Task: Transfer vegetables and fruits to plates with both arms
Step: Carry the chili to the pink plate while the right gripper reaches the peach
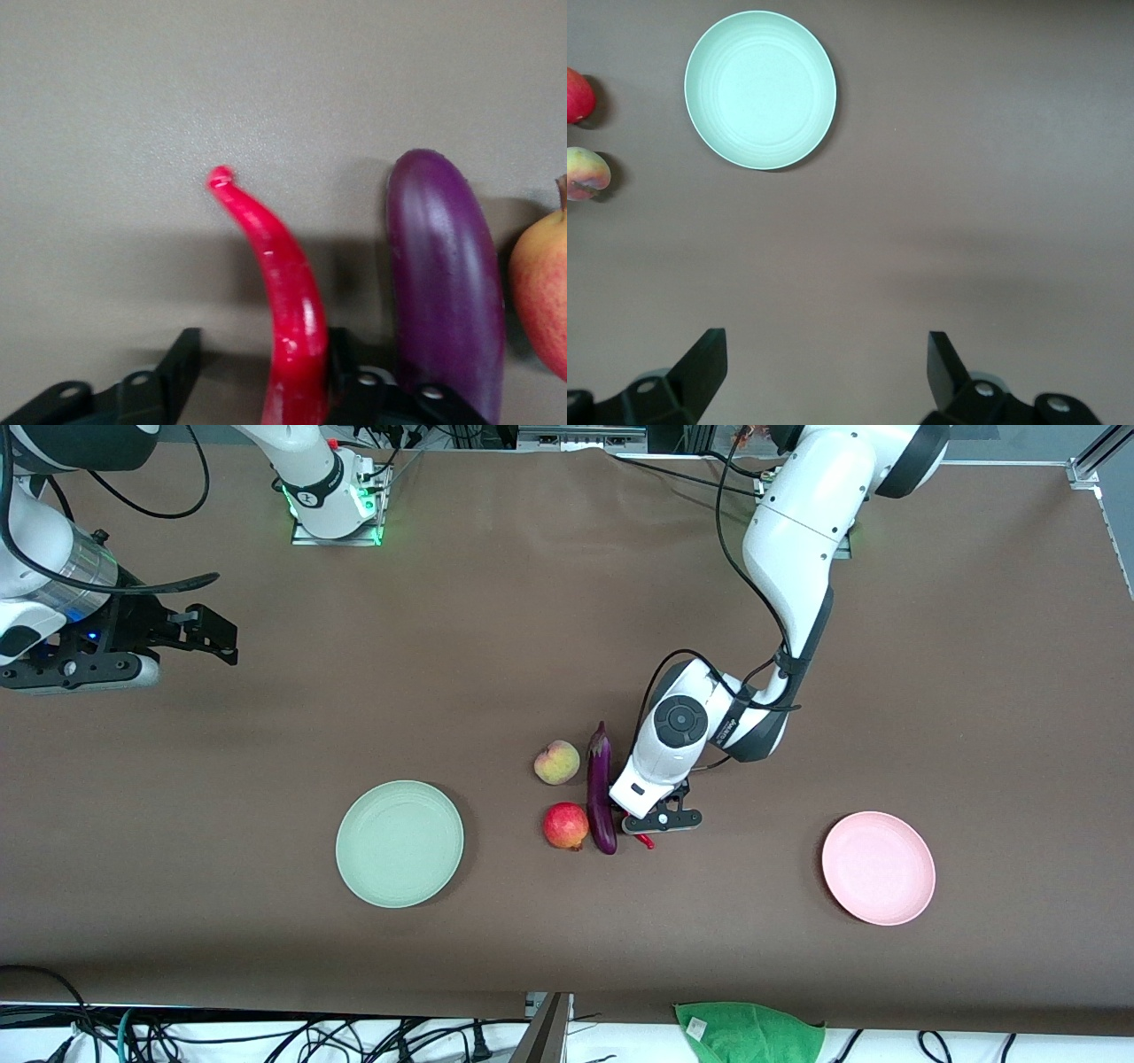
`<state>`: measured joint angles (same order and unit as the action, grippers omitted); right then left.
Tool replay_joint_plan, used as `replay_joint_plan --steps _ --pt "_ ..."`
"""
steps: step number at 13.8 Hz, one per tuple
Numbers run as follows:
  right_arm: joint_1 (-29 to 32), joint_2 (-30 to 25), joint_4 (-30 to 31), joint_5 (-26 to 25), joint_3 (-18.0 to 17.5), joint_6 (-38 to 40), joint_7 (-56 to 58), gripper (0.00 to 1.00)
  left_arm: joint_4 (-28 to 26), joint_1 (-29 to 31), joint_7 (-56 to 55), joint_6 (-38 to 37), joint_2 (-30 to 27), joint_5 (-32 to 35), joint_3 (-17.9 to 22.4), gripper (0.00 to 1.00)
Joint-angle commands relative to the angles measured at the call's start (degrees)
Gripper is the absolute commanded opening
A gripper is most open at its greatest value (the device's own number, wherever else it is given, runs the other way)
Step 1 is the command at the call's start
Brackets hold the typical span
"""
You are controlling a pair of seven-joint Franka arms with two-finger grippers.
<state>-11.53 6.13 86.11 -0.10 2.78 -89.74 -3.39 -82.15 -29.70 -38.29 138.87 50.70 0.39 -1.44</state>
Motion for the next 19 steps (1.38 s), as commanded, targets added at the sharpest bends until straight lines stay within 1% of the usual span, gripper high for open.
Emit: replay_joint_plan --steps 1,2,5,6,9,11,12,14,16,17,19 --pt "0.3 0.4 -0.9 0.4 -0.1 0.0 0.0 1.0 0.1 0.2 -1.0 0.3 -0.2 1.4 -0.2 0.07" --pt "0.1 0.4 -0.9 0.3 -0.1 -0.2 -0.1 1.0 0.2 0.2 -0.9 0.1 -0.3 1.4 -0.2 0.0" --pt "-0.8 2.2 -0.9 0.1 -0.5 -0.2 0.6 1.0 1.0 2.5 0.0 -1.8 -1.3 1.4 -0.2 0.0" --pt "-2.0 3.2 -0.9 0.2 -0.6 -0.2 0.7 1.0 1.2 3.8 1.4 -2.6 -1.8 1.2 -0.3 0.0" --pt "-4.1 5.4 -0.7 0.2 -0.6 -0.2 0.6 1.0 1.3 9.7 15.6 -9.6 -5.5 0.6 -0.5 0.0" --pt "-5.7 11.1 -0.8 0.4 -0.6 0.3 0.8 1.0 1.2 14.7 26.7 -14.6 -7.9 -1.9 0.1 0.0" --pt "-6.7 12.4 -0.9 0.4 -0.6 -0.9 0.7 1.0 1.2 17.5 32.5 -16.0 -8.4 -2.1 0.3 0.0" --pt "-9.5 15.7 -0.9 0.4 -0.6 -5.4 0.3 1.0 0.9 22.0 41.7 -16.4 -8.7 -2.1 0.9 0.0" --pt "-14.6 19.6 -0.9 0.5 -0.6 -12.9 -2.7 1.0 0.5 24.3 46.8 -16.4 -8.4 -2.1 2.3 0.0" --pt "-16.4 21.7 -1.3 0.6 -0.6 -16.6 -7.5 1.0 0.5 25.5 47.9 -16.3 -8.2 -2.1 2.6 0.0" --pt "-19.9 25.6 -1.3 2.7 -0.8 -24.2 -16.6 1.0 0.6 27.1 48.2 -15.7 -7.2 -2.1 3.1 0.0"
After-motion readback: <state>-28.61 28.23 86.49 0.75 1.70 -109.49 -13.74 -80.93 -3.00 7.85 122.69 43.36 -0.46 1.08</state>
